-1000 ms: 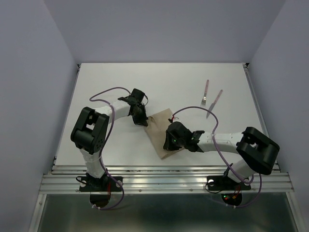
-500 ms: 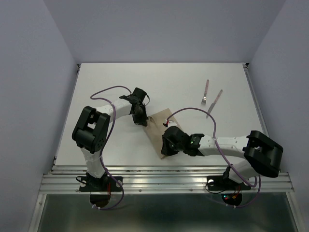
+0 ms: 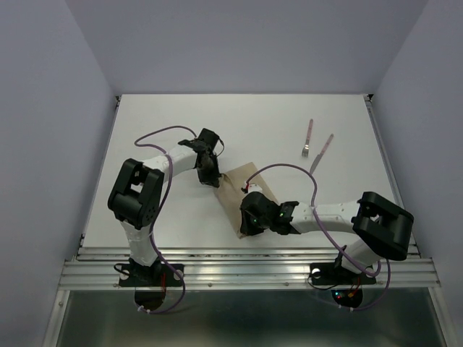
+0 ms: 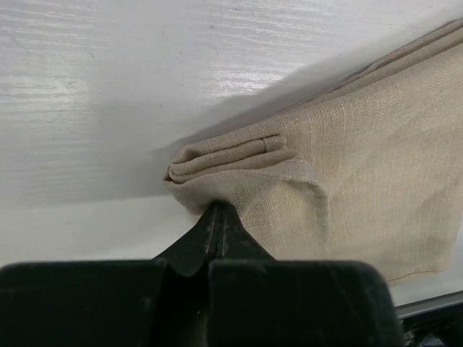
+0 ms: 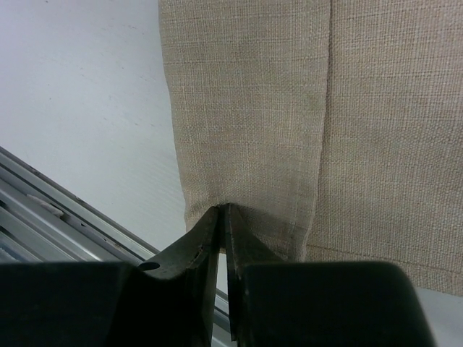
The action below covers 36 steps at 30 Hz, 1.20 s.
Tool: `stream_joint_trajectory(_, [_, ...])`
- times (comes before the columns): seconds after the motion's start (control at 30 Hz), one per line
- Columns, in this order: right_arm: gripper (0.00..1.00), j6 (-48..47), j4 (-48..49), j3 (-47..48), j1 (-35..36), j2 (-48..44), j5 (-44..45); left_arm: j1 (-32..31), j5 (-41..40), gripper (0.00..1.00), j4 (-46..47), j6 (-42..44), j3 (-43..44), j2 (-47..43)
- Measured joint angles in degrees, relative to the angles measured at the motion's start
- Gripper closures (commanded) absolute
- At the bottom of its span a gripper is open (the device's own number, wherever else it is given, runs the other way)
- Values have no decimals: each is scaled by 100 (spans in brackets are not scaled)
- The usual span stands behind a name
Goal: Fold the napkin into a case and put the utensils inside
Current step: Smooth out the 2/3-rectangle-folded napkin at the center of the board.
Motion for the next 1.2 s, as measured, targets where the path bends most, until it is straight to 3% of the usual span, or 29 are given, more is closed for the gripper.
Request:
stream_joint_trajectory(0.33, [87, 9, -50, 0, 0, -33, 101, -68, -37, 100, -393, 203, 168, -584])
stream_joint_trajectory(0.5, [87, 48, -57, 0, 0, -33, 114, -319, 20, 100, -291, 195, -146, -688])
stream_joint_trajectory(0.83, [87, 66, -79, 0, 0, -44, 136, -671, 129, 100, 109, -63, -636, -341])
stream_joint_trajectory(1.2, [85, 59, -535, 52, 0, -658, 546, -789, -142, 100, -90, -131, -605, -772])
